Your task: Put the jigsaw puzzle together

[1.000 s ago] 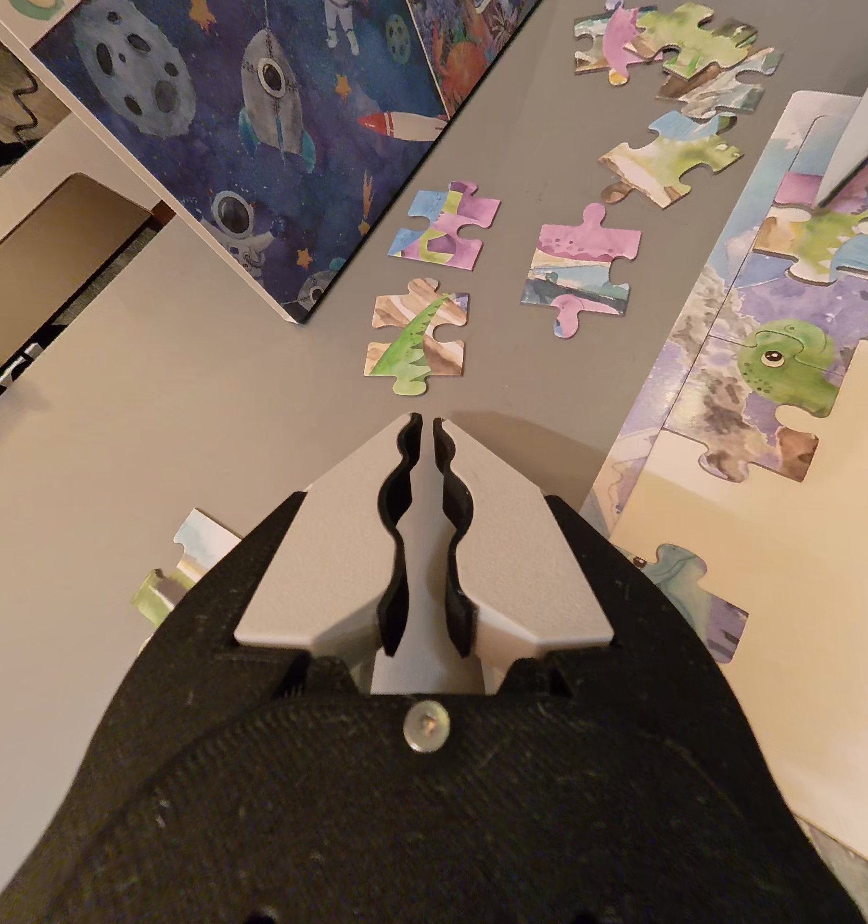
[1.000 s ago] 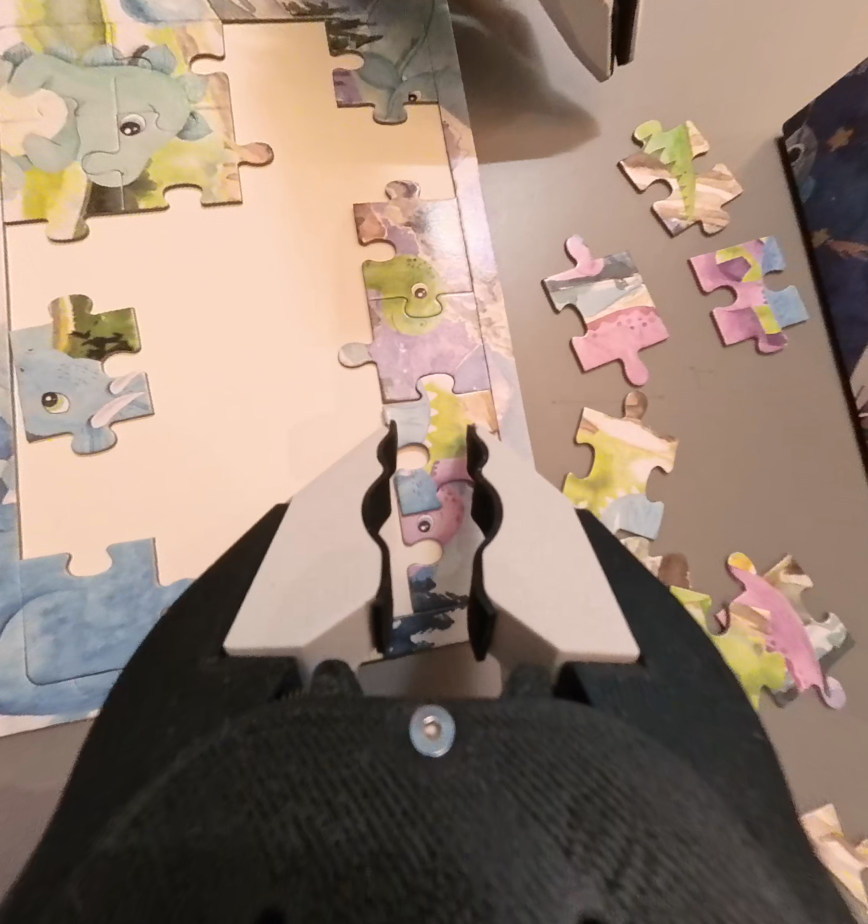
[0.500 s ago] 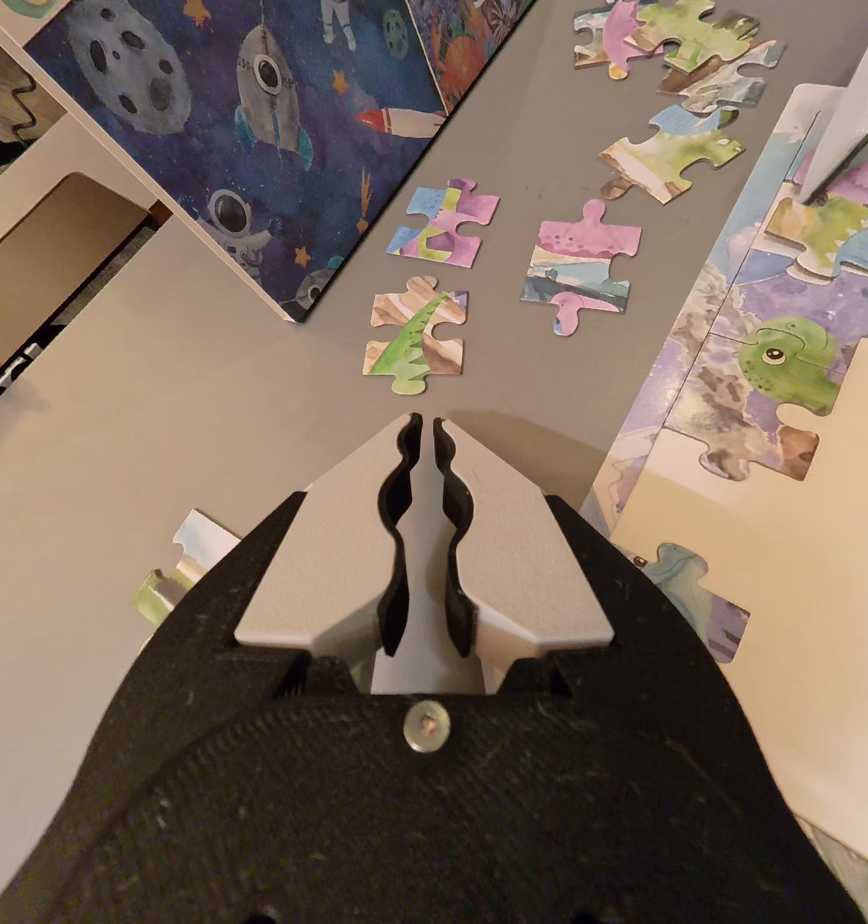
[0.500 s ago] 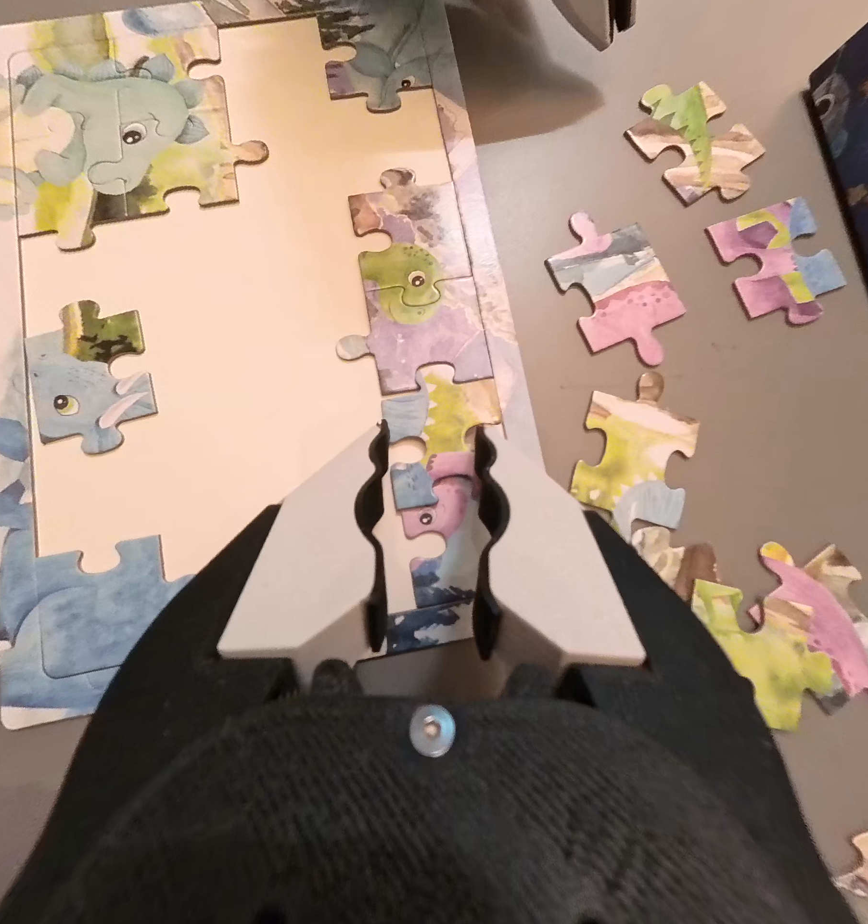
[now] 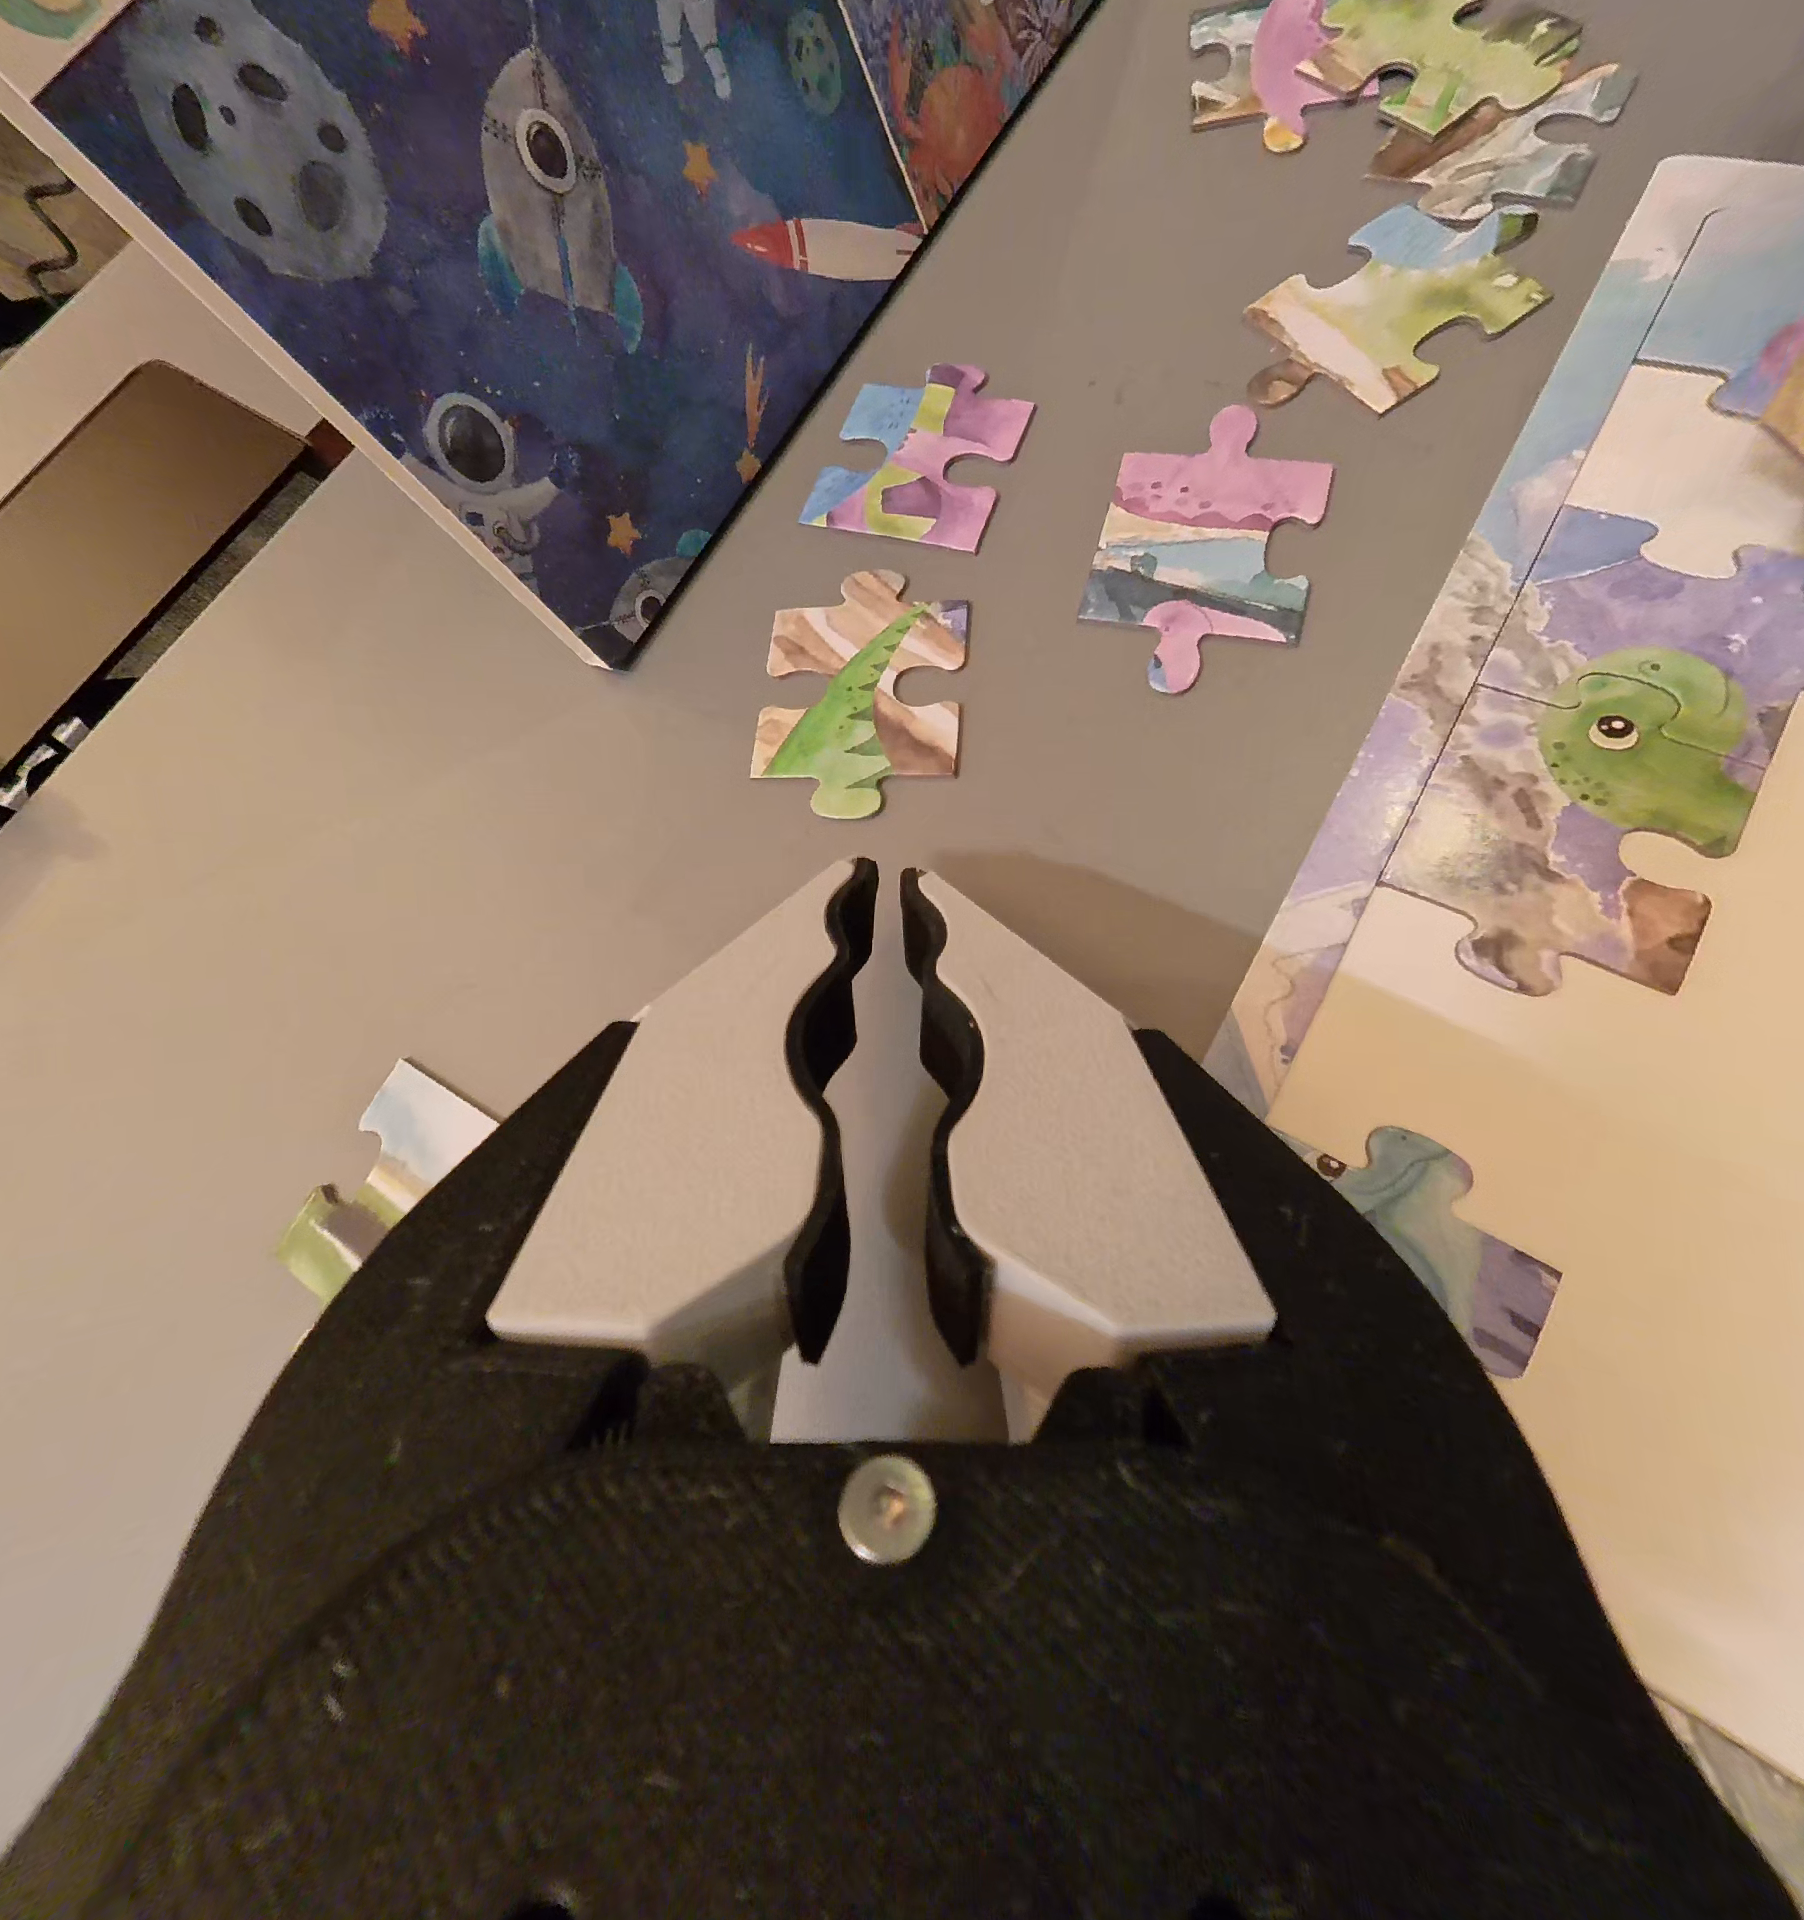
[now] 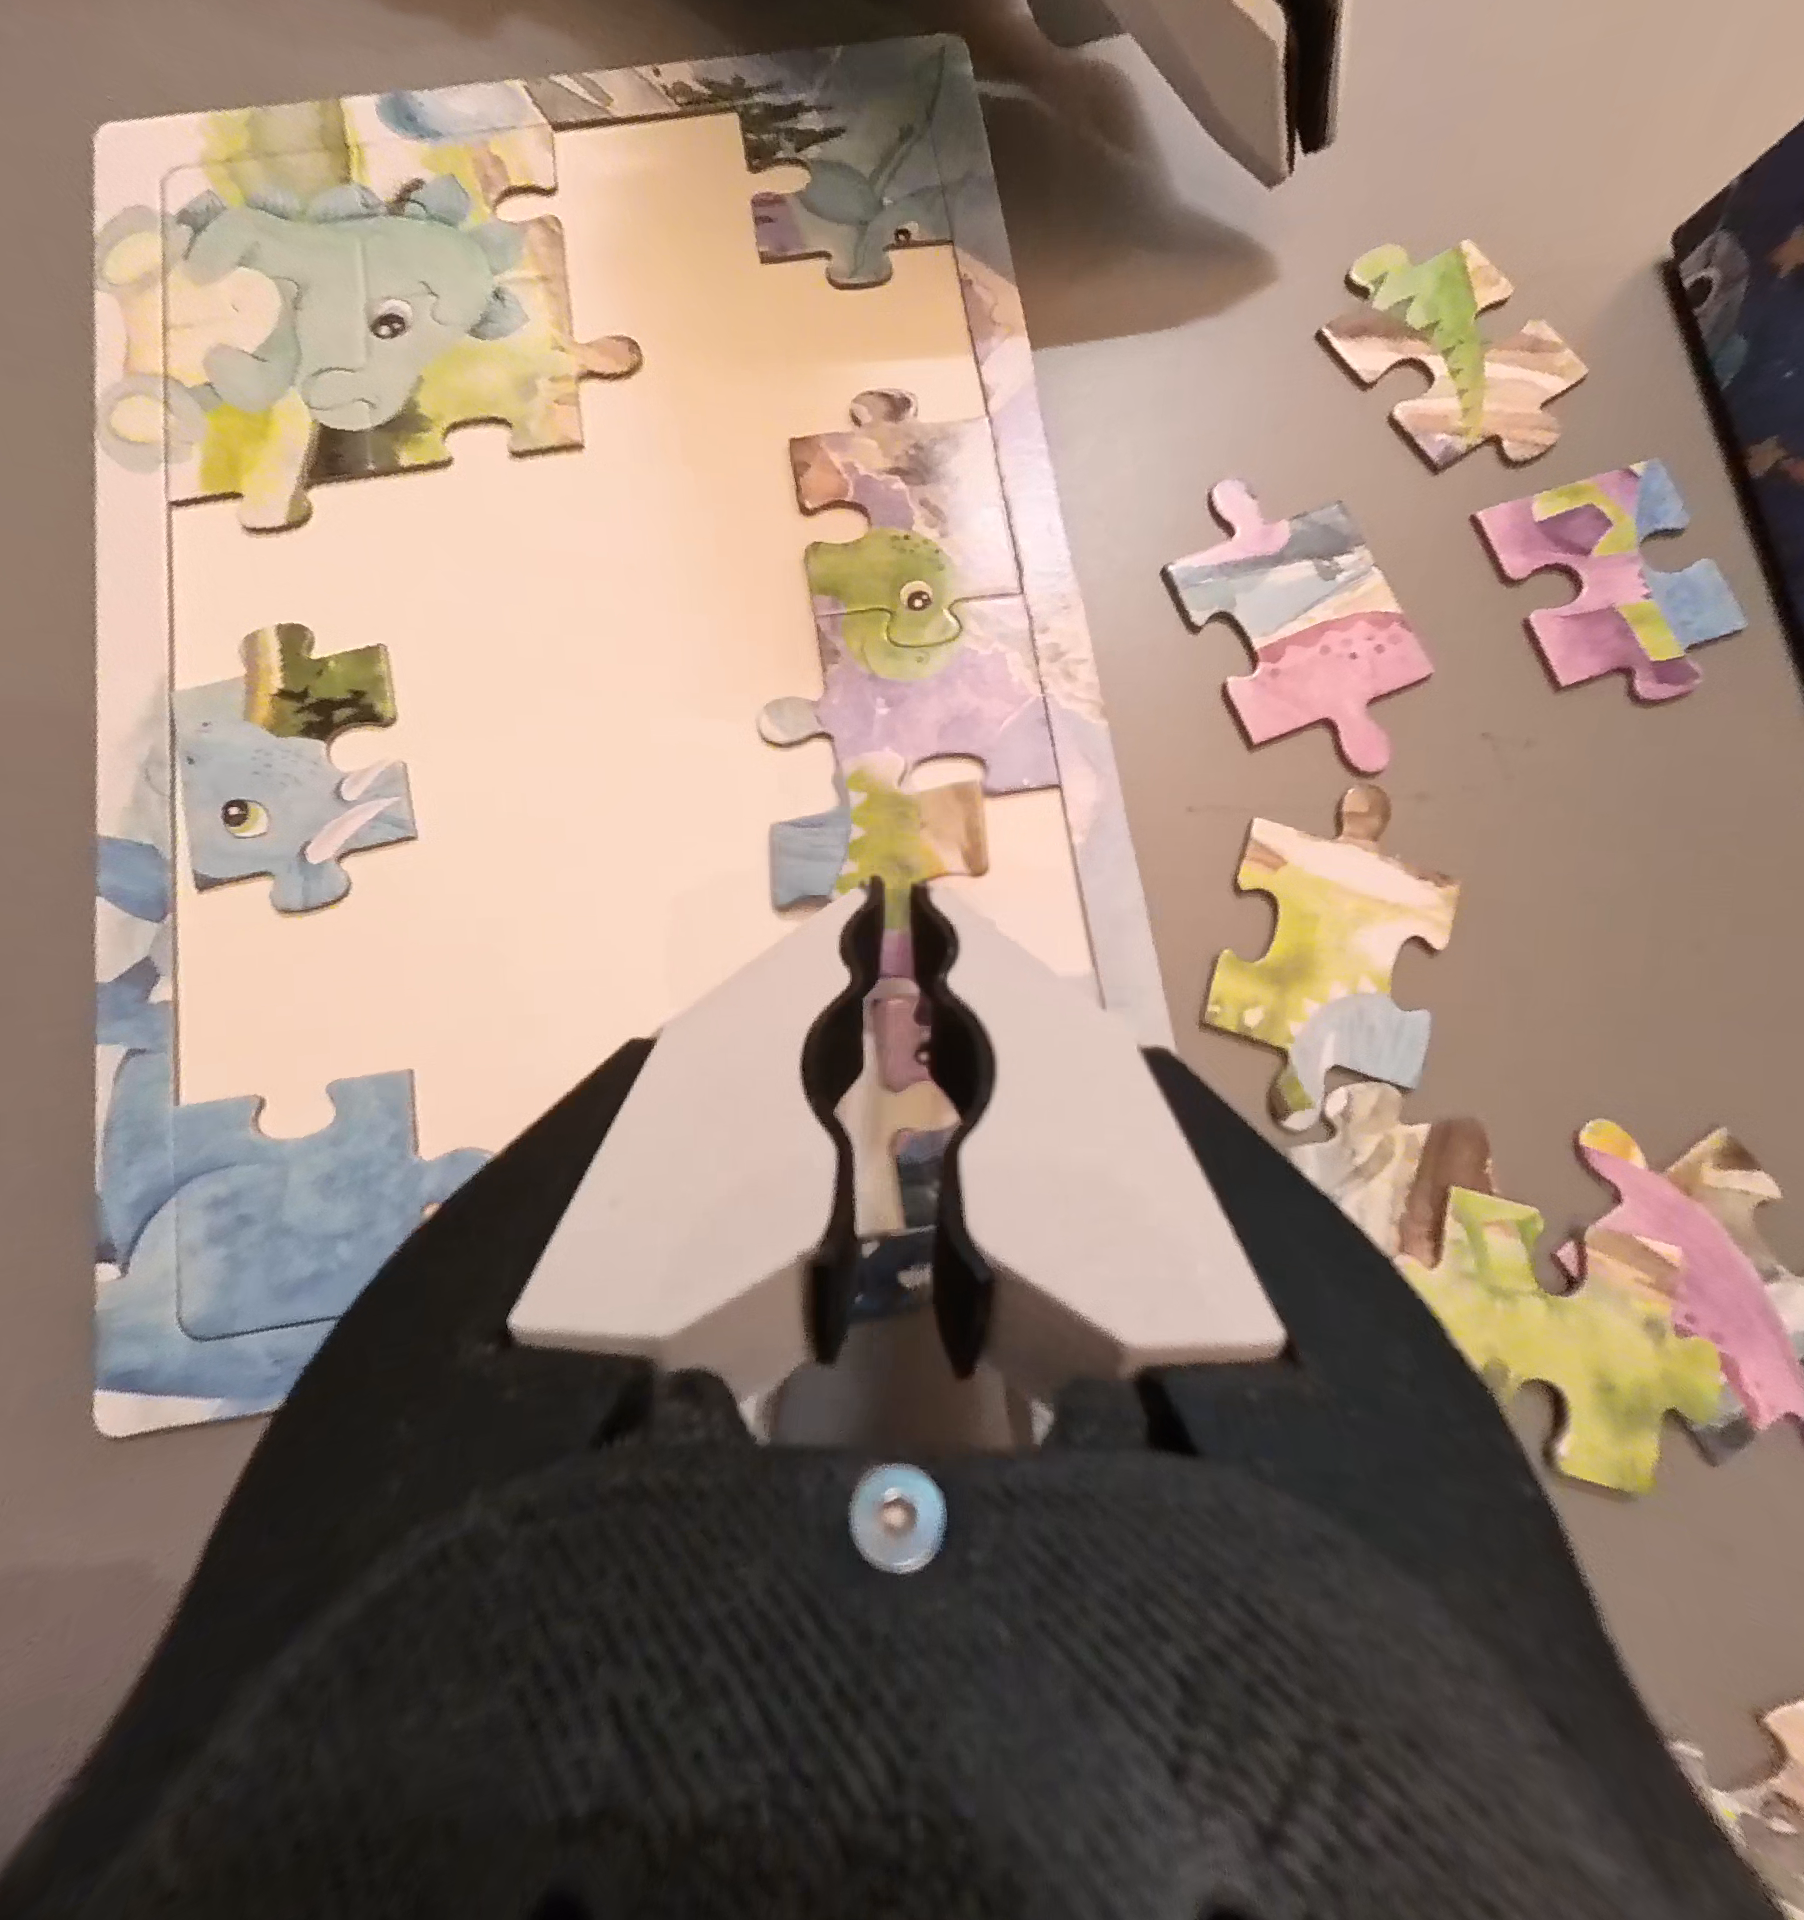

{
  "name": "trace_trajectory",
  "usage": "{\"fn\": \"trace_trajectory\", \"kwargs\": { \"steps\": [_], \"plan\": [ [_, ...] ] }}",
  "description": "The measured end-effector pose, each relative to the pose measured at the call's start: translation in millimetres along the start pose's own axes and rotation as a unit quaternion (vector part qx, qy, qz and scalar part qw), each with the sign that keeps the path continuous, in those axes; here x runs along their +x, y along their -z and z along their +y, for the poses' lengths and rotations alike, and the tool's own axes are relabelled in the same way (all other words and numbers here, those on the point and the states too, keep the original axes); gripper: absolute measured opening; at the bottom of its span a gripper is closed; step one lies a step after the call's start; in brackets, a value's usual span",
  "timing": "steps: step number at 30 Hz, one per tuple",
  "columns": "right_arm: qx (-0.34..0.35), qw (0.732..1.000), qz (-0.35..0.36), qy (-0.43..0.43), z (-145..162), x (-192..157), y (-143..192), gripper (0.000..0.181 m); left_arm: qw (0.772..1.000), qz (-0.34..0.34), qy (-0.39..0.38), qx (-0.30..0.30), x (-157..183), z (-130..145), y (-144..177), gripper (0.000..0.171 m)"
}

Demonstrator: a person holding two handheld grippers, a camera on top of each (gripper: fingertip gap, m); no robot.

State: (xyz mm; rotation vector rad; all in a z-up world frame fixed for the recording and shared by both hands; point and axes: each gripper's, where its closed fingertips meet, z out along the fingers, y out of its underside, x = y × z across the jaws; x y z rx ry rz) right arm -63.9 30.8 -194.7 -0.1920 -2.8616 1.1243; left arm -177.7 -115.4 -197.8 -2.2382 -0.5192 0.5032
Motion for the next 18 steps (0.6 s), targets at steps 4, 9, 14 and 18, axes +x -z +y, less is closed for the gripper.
{"fn": "trace_trajectory", "kwargs": {
  "steps": [4, 9, 14, 18],
  "plan": [
    [0.004, 0.999, -0.035, -0.002, 1, -15, 5, 0.000, 1.000, -0.001, -0.002, -0.001, 0, 0, 0, 0.003],
    [-0.033, 0.999, -0.043, -0.002, 13, -25, 3, 0.005, 1.000, -0.002, -0.005, -0.003, 1, 1, -1, 0.003],
    [0.005, 1.000, -0.013, 0.003, -1, -17, 3, 0.033, 1.000, -0.002, -0.004, -0.002, 1, 0, -1, 0.003],
    [-0.033, 0.999, -0.001, 0.012, 8, -16, -9, 0.039, 1.000, -0.002, -0.003, -0.001, 0, 0, 0, 0.003]
  ]
}}
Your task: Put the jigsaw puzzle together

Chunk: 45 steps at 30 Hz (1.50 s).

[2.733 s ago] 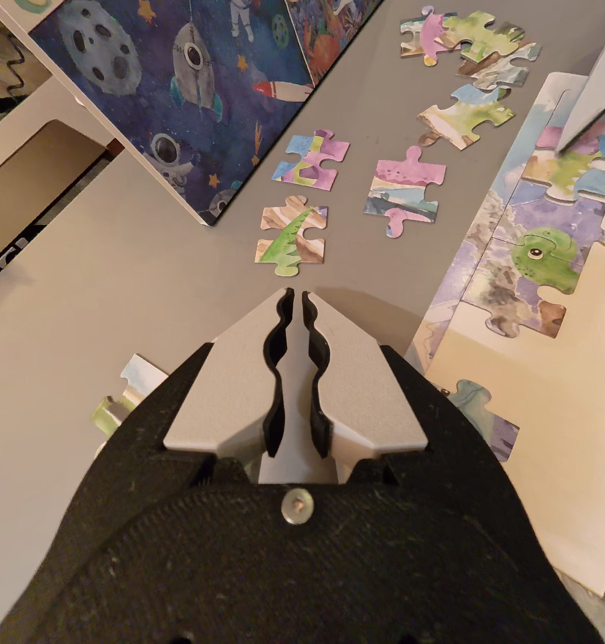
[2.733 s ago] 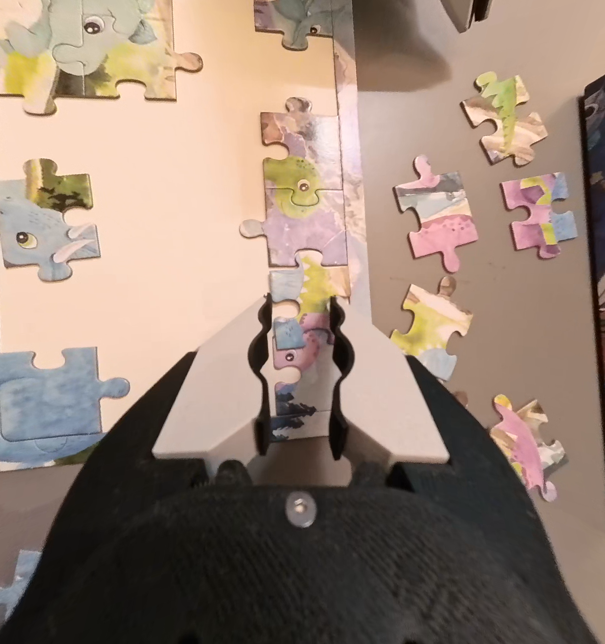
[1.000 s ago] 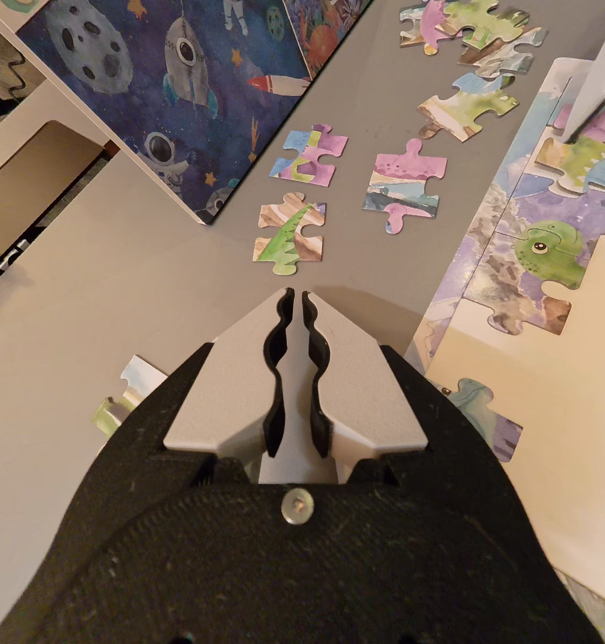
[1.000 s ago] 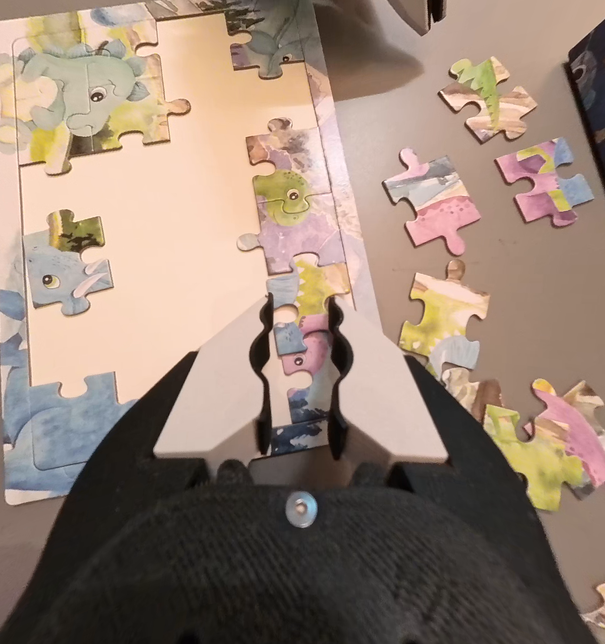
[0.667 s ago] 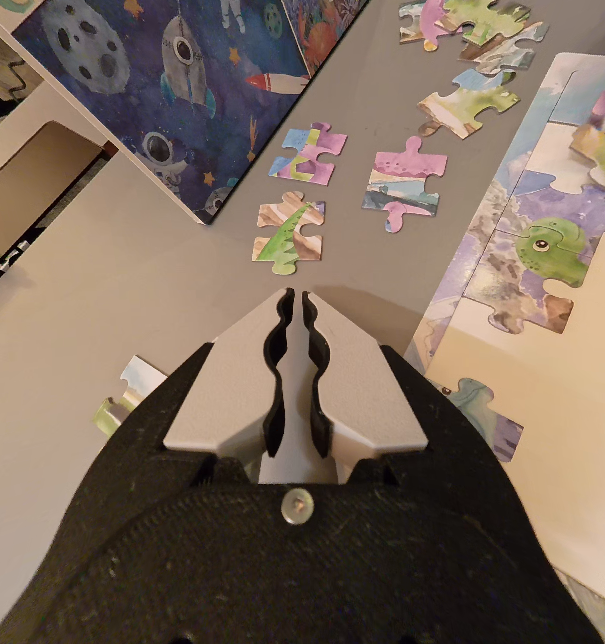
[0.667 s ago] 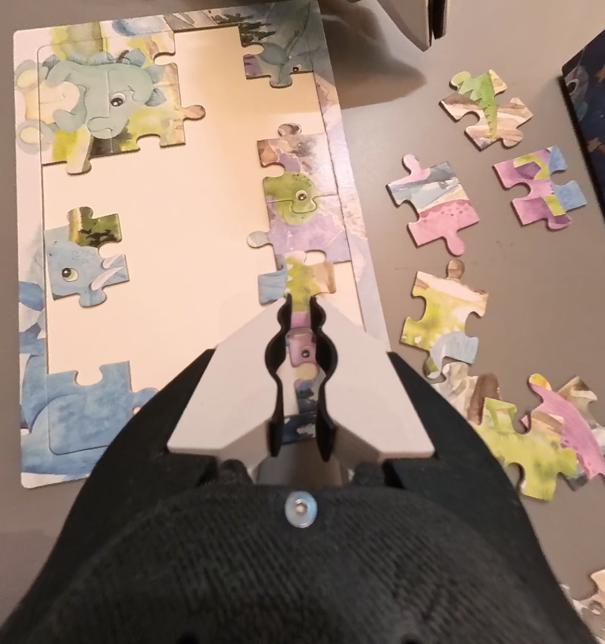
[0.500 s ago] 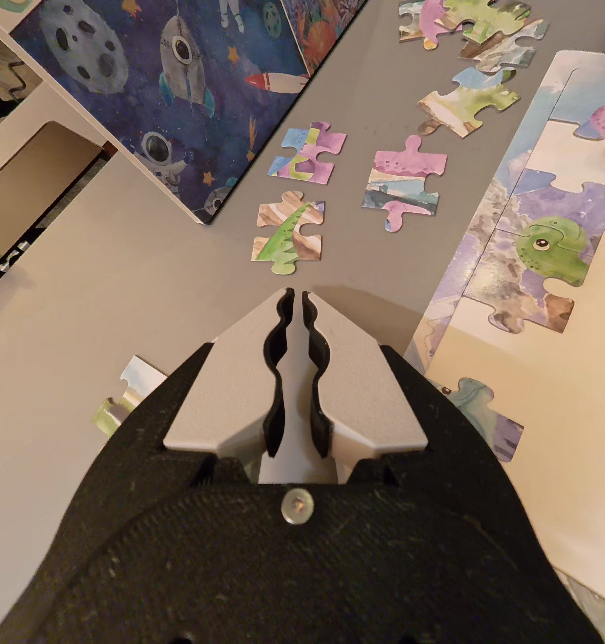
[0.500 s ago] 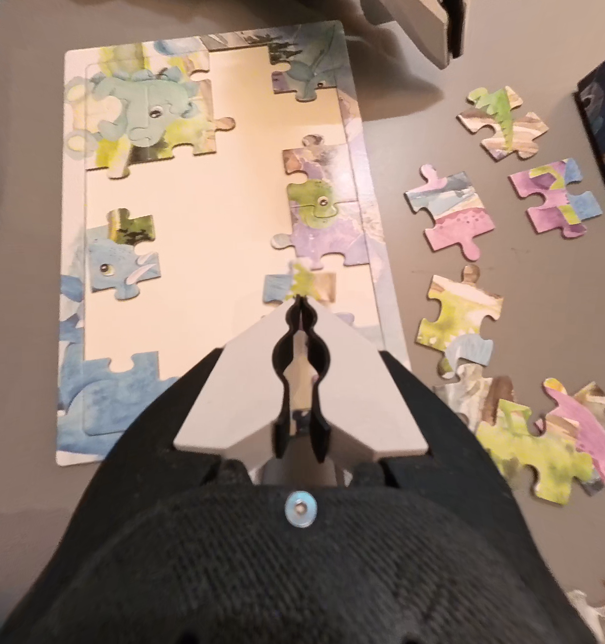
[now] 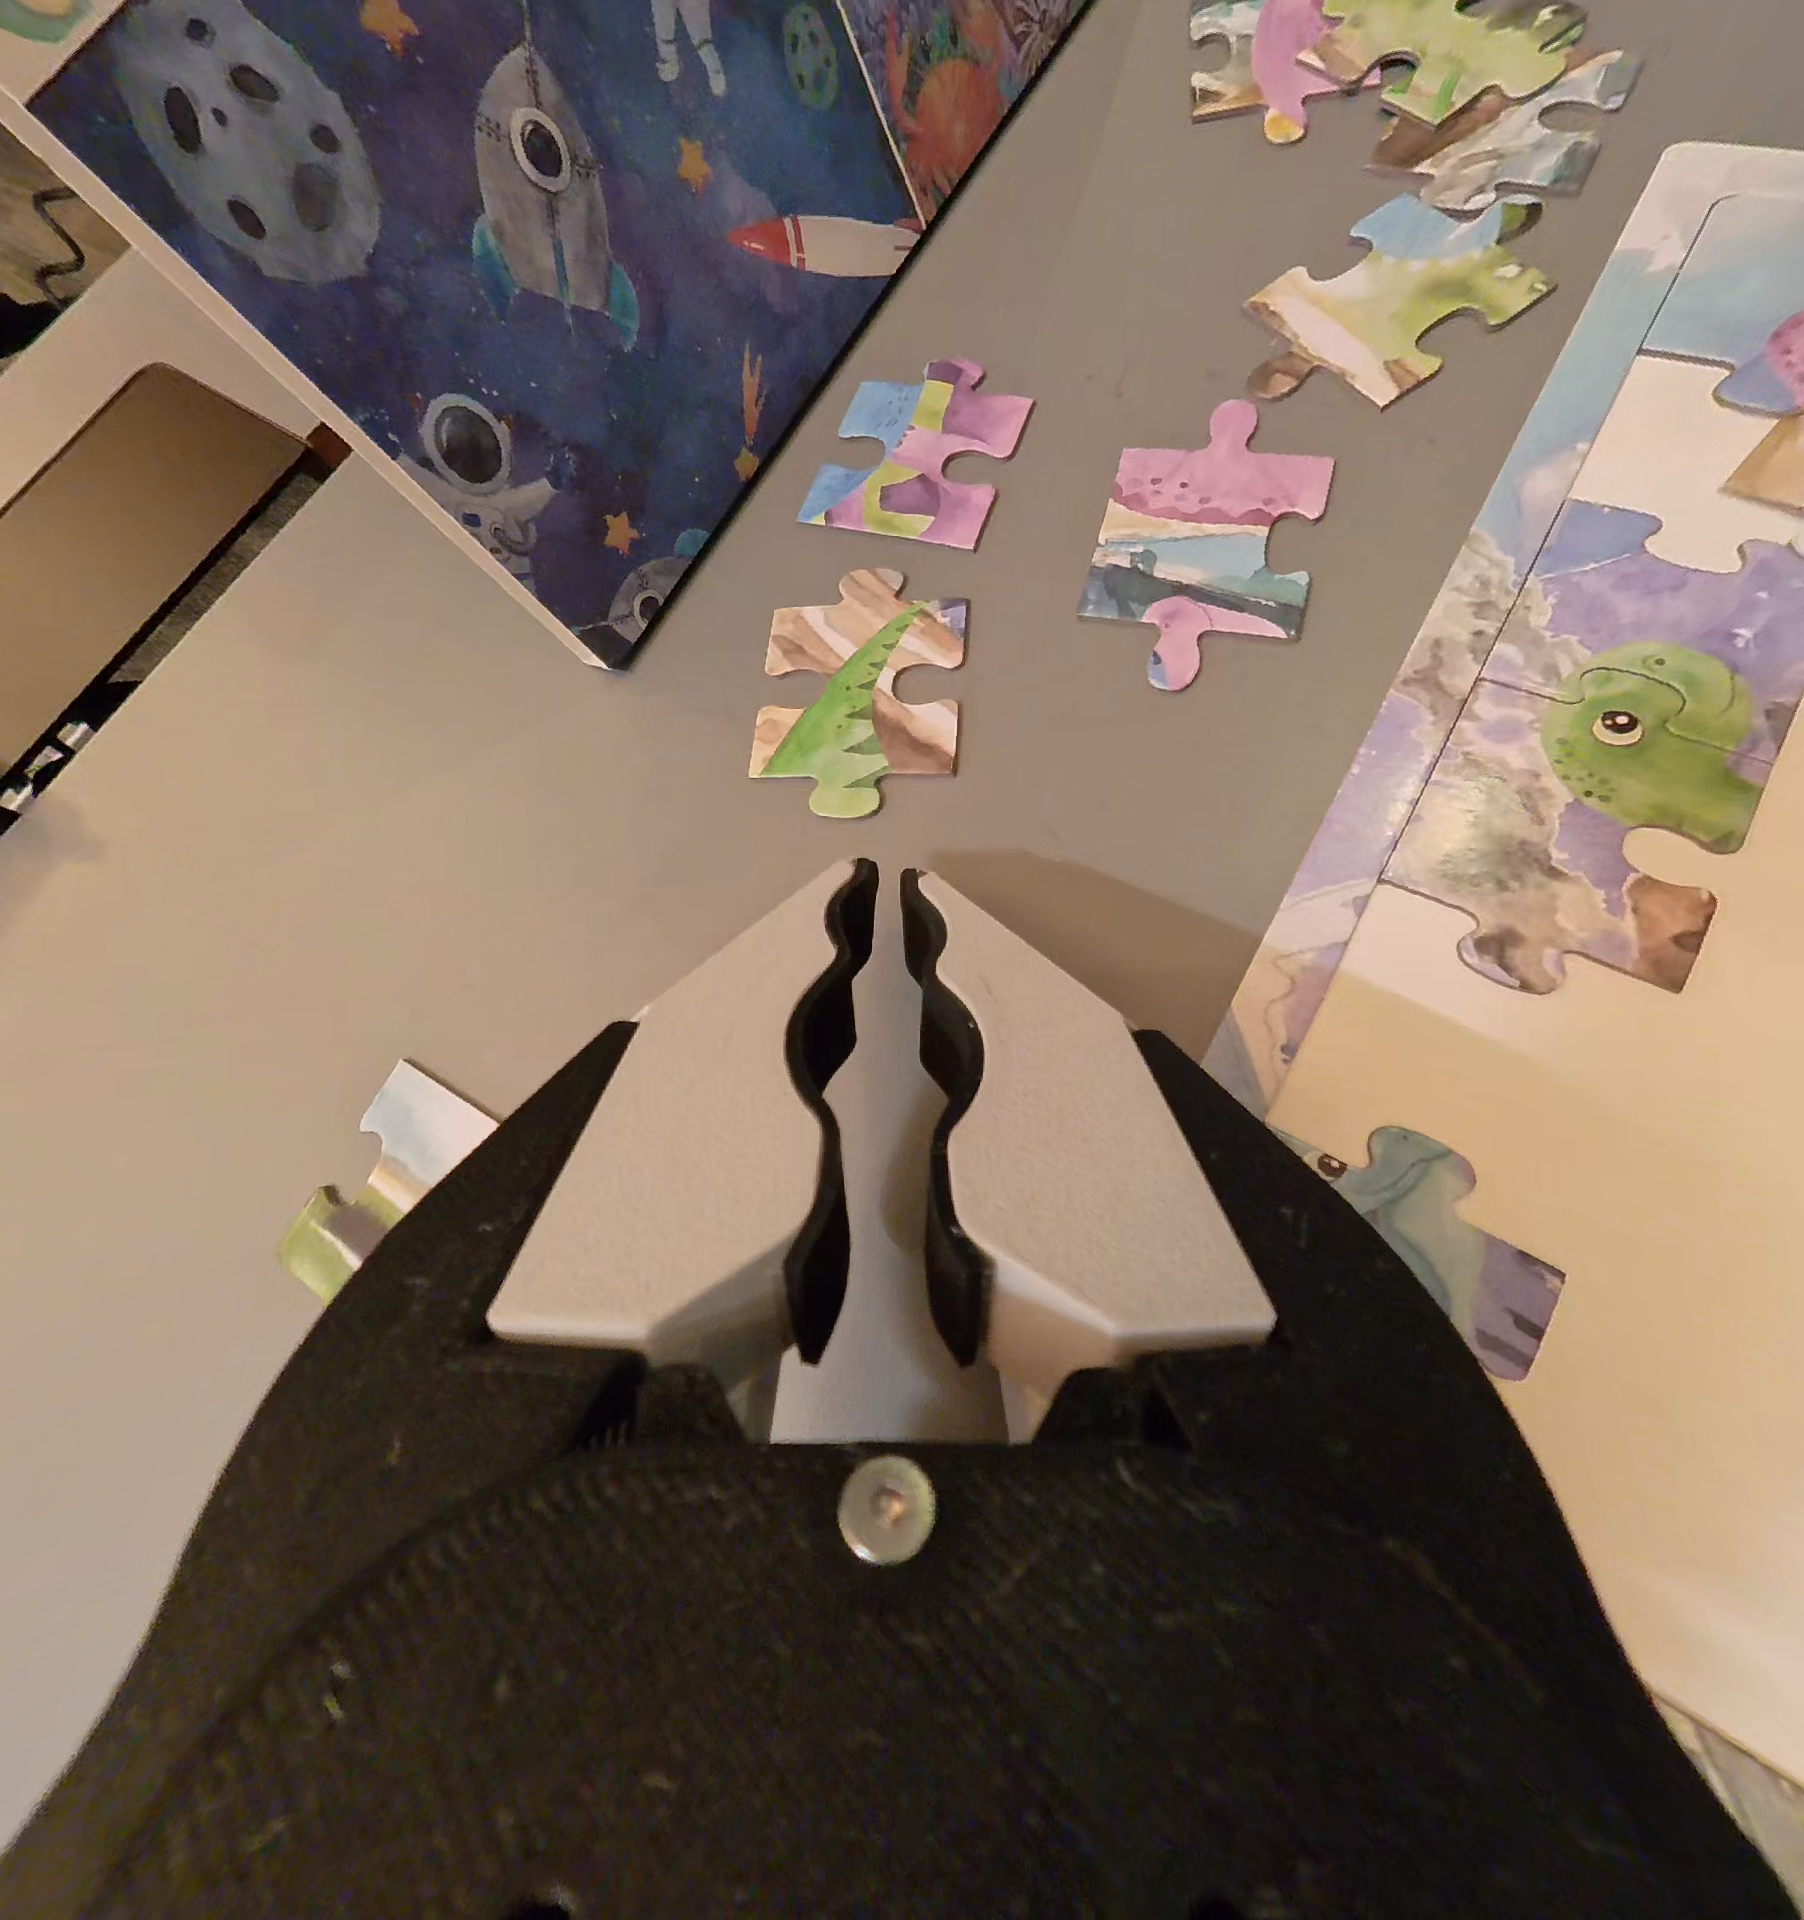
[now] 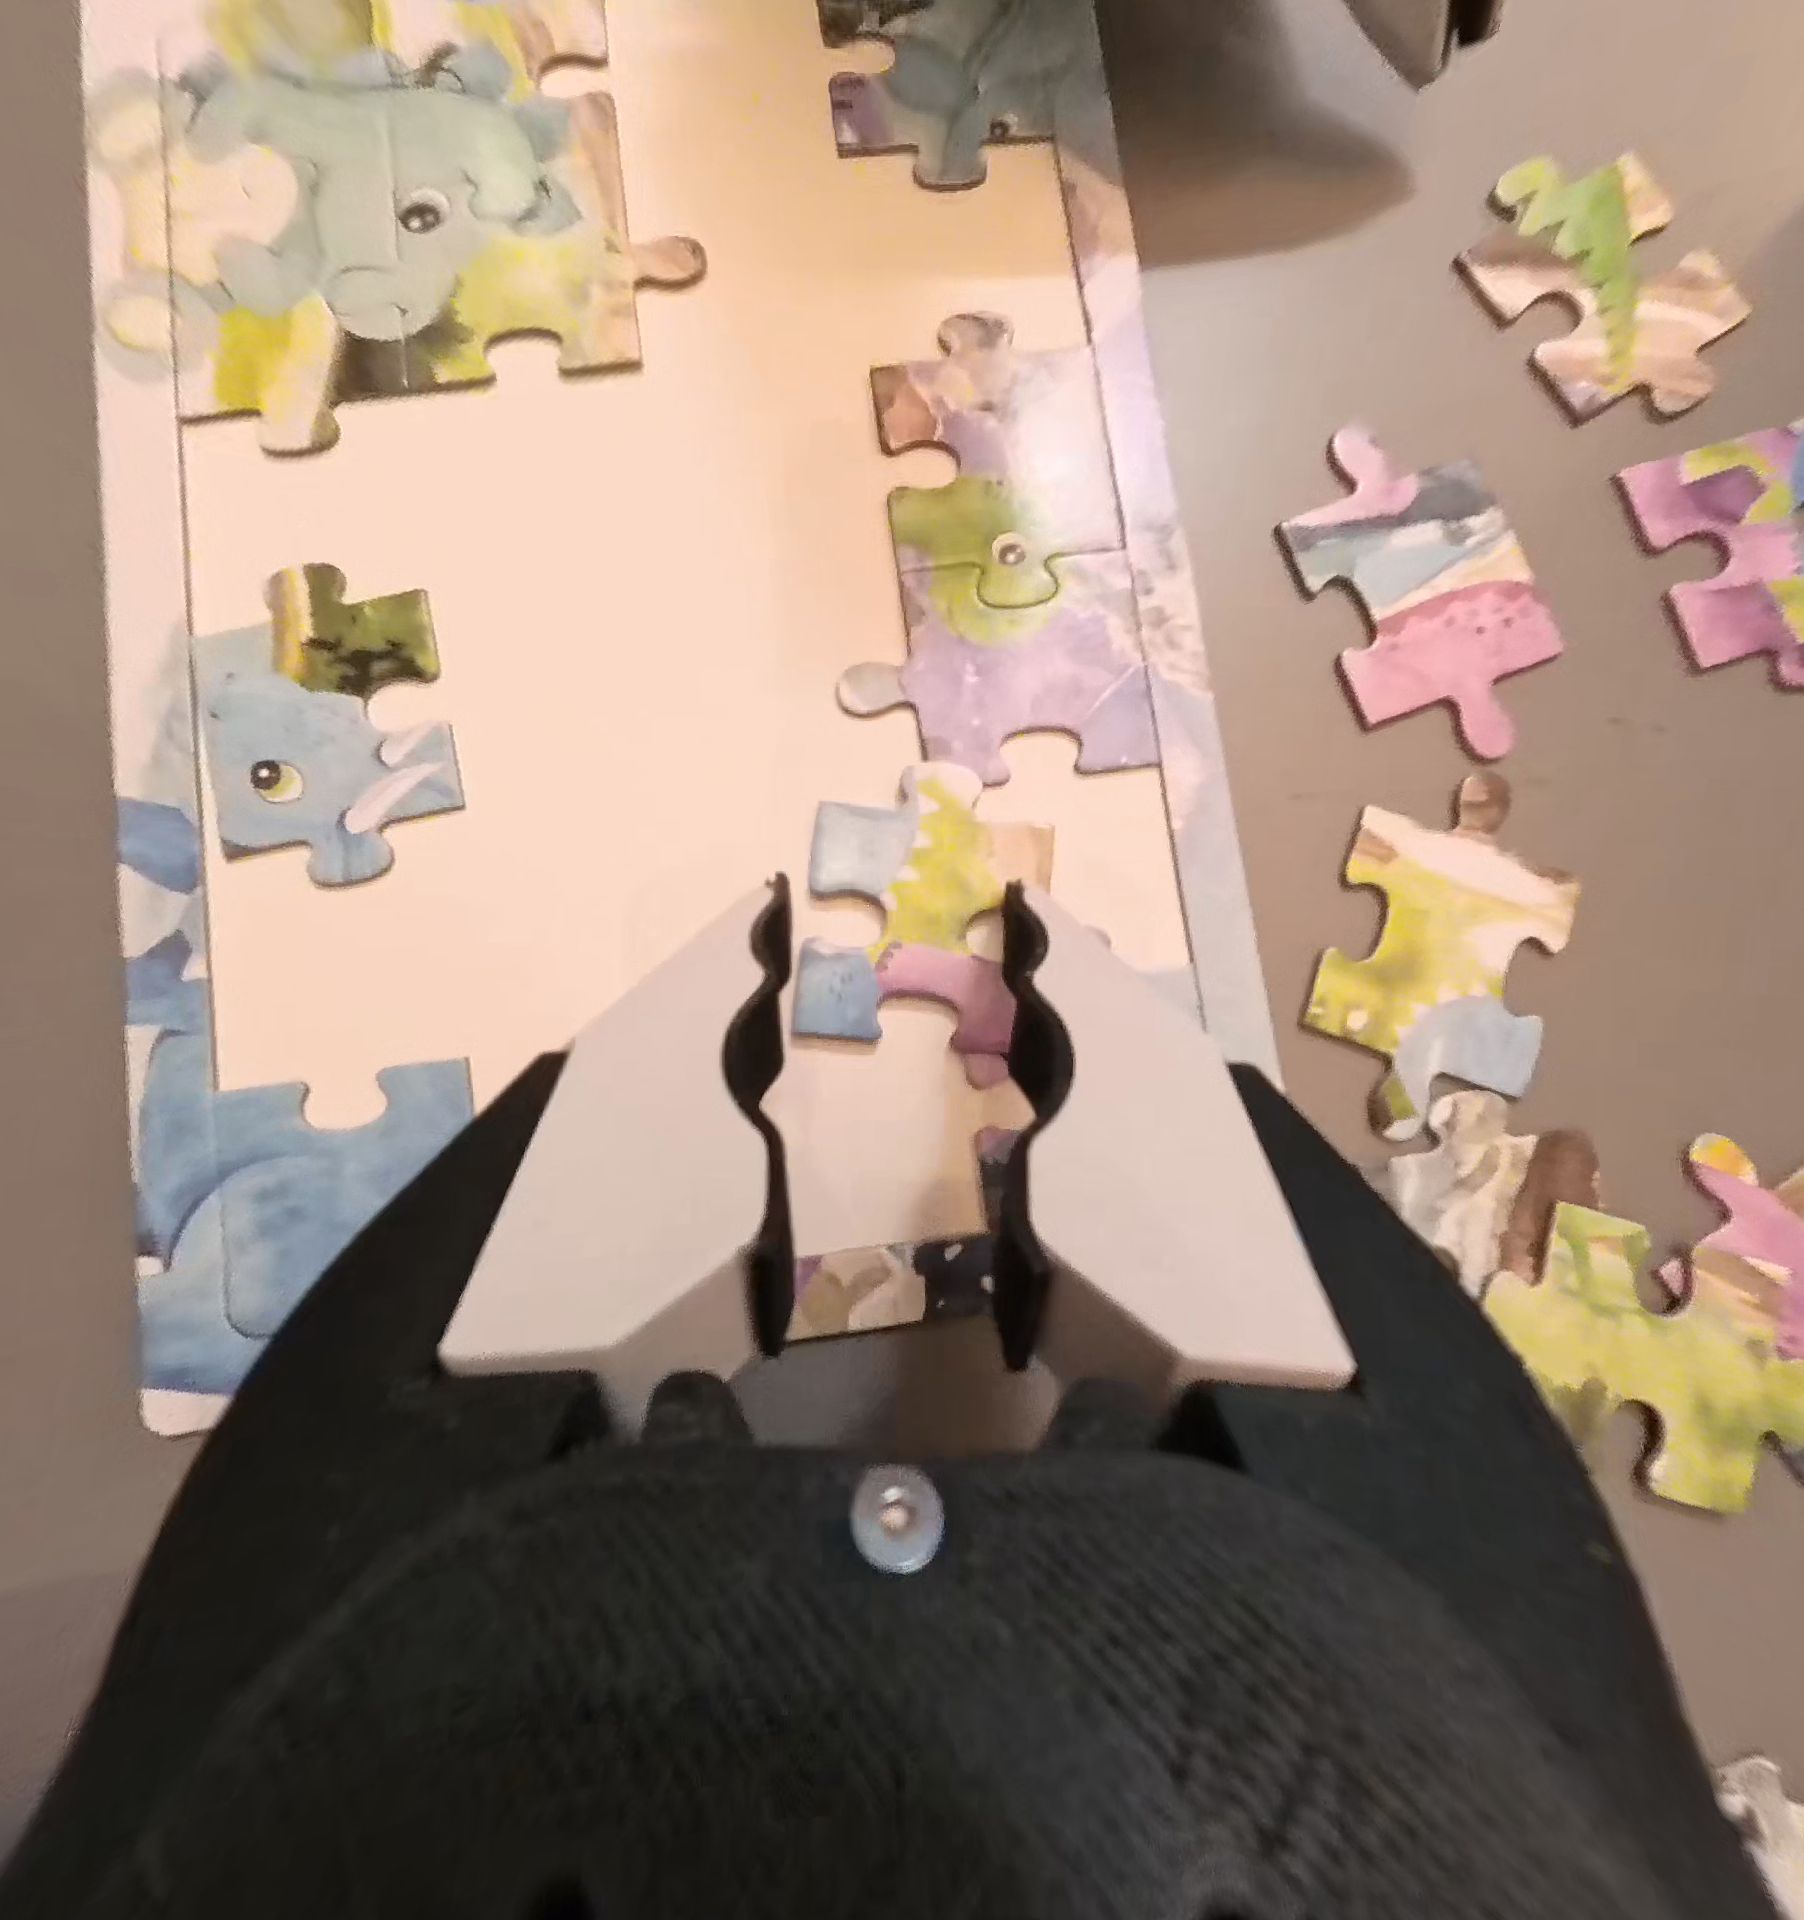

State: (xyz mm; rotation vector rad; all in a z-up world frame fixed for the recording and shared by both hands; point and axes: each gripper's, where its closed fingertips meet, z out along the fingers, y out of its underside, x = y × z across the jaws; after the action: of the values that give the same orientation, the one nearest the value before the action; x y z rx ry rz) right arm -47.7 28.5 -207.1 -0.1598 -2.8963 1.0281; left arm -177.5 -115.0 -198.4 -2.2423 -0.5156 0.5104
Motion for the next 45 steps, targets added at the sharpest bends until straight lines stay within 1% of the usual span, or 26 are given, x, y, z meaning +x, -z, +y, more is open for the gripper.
{"fn": "trace_trajectory", "kwargs": {
  "steps": [3, 4, 5, 13, 16, 19, 21, 23, 26, 28, 29, 30, 32, 34, 36, 38, 42, 45],
  "plan": [
    [-0.012, 1.000, 0.017, 0.013, 1, 2, 0, 0.031, 1.000, -0.001, 0.000, 0.001, 0, 0, 0, 0.003],
    [-0.020, 0.999, 0.019, 0.018, 3, 2, 1, 0.018, 1.000, -0.001, 0.001, 0.001, 0, 0, 0, 0.003],
    [-0.020, 0.999, 0.018, 0.021, 3, 1, 0, 0.015, 1.000, -0.001, 0.000, 0.001, 0, 0, 0, 0.003],
    [0.008, 1.000, 0.001, 0.006, 0, -1, 6, 0.014, 1.000, 0.000, 0.005, 0.008, -1, -1, 2, 0.003],
    [0.041, 0.999, 0.011, 0.000, -8, 3, 20, 0.014, 1.000, 0.004, 0.014, 0.015, -2, -3, 3, 0.003],
    [0.075, 0.996, 0.046, -0.021, -6, 19, 44, 0.013, 1.000, 0.007, 0.019, 0.019, -3, -4, 4, 0.003],
    [0.092, 0.990, 0.088, -0.051, 5, 39, 64, 0.014, 1.000, 0.007, 0.019, 0.019, -3, -4, 4, 0.003],
    [0.107, 0.980, 0.133, -0.104, 25, 62, 87, 0.014, 1.000, 0.007, 0.017, 0.018, -2, -3, 4, 0.003],
    [0.126, 0.950, 0.198, -0.205, 68, 95, 122, 0.014, 1.000, 0.007, 0.015, 0.015, -2, -3, 3, 0.003],
    [0.110, 0.928, 0.237, -0.267, 102, 111, 135, 0.014, 1.000, 0.007, 0.015, 0.015, -2, -3, 3, 0.003],
    [0.105, 0.922, 0.243, -0.284, 113, 114, 138, 0.014, 1.000, 0.007, 0.015, 0.015, -2, -3, 3, 0.003],
    [0.105, 0.919, 0.241, -0.294, 118, 114, 138, 0.014, 1.000, 0.007, 0.015, 0.014, -2, -3, 3, 0.003],
    [0.112, 0.921, 0.226, -0.298, 114, 110, 134, 0.014, 1.000, 0.007, 0.013, 0.013, -2, -3, 3, 0.003],
    [0.113, 0.936, 0.193, -0.272, 99, 98, 126, 0.014, 1.000, 0.006, 0.013, 0.012, -2, -2, 3, 0.003],
    [0.113, 0.957, 0.147, -0.224, 82, 79, 114, 0.014, 1.000, 0.007, 0.014, 0.011, -2, -2, 2, 0.003],
    [0.097, 0.972, 0.103, -0.187, 75, 59, 102, 0.014, 1.000, 0.008, 0.015, 0.012, -2, -2, 3, 0.003],
    [0.052, 0.980, 0.053, -0.185, 83, 41, 84, 0.014, 1.000, 0.007, 0.012, 0.010, -1, -2, 2, 0.003],
    [0.023, 0.981, 0.049, -0.187, 93, 39, 76, 0.014, 1.000, 0.005, 0.009, 0.008, -1, -2, 2, 0.003]
  ]
}}
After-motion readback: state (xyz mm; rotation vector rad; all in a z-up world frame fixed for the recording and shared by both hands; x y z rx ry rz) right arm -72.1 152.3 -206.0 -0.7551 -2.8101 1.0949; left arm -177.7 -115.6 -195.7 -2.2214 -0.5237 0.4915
